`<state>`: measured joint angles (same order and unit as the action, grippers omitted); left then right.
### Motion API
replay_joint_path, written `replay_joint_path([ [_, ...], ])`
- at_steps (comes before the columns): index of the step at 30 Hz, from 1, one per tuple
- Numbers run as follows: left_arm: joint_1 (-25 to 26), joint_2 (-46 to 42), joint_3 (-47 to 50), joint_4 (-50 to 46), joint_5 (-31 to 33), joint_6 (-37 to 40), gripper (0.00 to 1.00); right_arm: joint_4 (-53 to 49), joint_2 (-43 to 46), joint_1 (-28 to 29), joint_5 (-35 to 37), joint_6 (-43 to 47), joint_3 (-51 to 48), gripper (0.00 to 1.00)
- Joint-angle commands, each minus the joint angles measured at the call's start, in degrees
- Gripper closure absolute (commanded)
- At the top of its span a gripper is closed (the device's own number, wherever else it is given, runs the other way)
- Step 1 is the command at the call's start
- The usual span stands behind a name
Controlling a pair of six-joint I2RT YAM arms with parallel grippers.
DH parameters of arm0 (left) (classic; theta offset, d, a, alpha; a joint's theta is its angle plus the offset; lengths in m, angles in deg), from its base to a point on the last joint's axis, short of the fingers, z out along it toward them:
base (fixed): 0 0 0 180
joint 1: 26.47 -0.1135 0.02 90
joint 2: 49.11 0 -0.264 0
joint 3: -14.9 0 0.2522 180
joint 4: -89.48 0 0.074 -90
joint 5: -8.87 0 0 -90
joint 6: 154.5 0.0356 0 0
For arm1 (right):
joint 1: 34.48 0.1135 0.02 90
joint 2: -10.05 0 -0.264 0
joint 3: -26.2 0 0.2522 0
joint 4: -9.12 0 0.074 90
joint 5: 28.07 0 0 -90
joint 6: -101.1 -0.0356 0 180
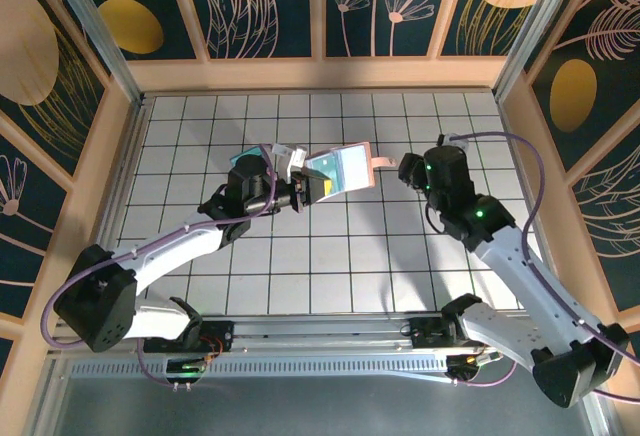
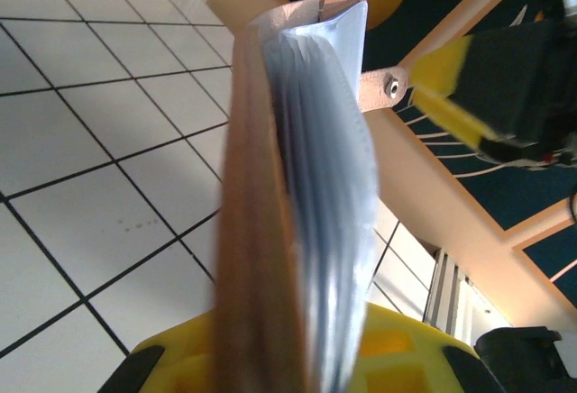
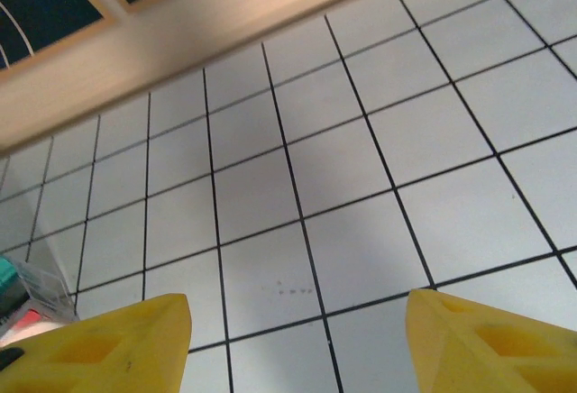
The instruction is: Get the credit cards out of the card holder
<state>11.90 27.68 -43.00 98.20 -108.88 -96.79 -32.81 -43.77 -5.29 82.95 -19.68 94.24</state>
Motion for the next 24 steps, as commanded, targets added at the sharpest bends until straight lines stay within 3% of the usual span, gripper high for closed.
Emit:
replay_joint_path([
  [1, 0.21, 2.18, -2.04, -0.91, 1.19, 0.75, 1.0, 0.1, 2.12, -0.23, 1.72, -1.31, -0.45, 0.36],
  [8, 0.62, 7.6, -2.64, -0.45, 0.93, -3.0, 1.0, 3.58, 3.32, -0.23, -2.27, -0.79, -2.1, 0.39],
  [24, 5.8, 12.93, 0.47, 3.84, 7.19, -10.0, 1.0, 9.36, 0.4, -0.18, -10.24, -1.2, -4.84, 0.42],
])
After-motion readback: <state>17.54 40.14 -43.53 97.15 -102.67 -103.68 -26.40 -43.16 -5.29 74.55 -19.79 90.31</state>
